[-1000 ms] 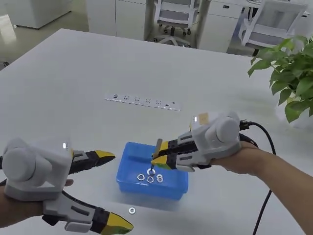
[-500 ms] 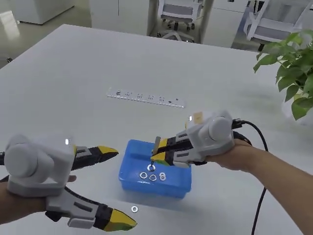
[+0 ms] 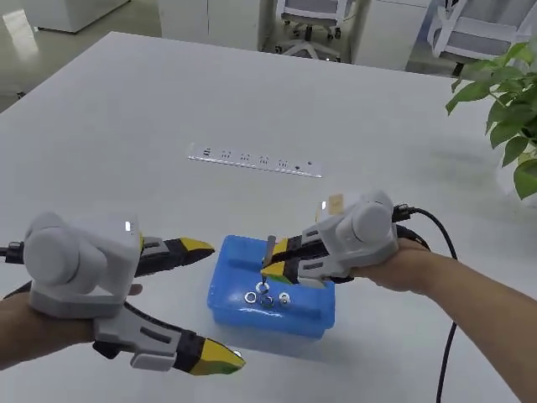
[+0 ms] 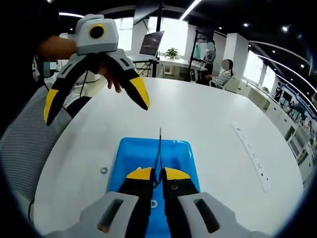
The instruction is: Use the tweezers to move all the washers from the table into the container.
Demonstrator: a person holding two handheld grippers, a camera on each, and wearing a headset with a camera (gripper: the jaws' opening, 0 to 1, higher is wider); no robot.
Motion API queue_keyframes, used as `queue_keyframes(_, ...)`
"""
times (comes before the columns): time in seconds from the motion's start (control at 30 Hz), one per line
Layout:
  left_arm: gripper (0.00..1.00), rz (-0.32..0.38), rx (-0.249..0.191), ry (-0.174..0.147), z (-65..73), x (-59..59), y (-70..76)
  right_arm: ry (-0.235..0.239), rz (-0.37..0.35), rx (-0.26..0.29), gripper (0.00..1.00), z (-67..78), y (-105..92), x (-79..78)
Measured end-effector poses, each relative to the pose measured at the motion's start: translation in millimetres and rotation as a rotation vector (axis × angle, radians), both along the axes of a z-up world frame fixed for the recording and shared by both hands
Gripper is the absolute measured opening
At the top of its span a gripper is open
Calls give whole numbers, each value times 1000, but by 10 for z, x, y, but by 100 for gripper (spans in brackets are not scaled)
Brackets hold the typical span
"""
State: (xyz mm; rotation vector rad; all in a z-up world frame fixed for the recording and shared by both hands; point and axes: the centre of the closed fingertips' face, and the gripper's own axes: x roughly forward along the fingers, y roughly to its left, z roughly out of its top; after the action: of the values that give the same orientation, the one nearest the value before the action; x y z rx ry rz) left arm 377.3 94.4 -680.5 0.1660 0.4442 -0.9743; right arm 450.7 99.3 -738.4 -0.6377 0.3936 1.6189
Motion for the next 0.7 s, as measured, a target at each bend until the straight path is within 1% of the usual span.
queue_keyframes(0.23,85,-12,14,-18,15,165,33,2,0,0,8,-52,-4,13)
queue_keyframes(0.5,68,-44,19,-25,-7,312,-28,6,-5,-4,8,-126,-35,21)
queue_keyframes(0.57,67,-45,21,-24,-18,360,-48,6,-5,-5,8,-138,-42,18)
queue_keyframes(0.7,60,-55,23,-34,-18,438,-76,9,-7,-3,8,-165,-49,19)
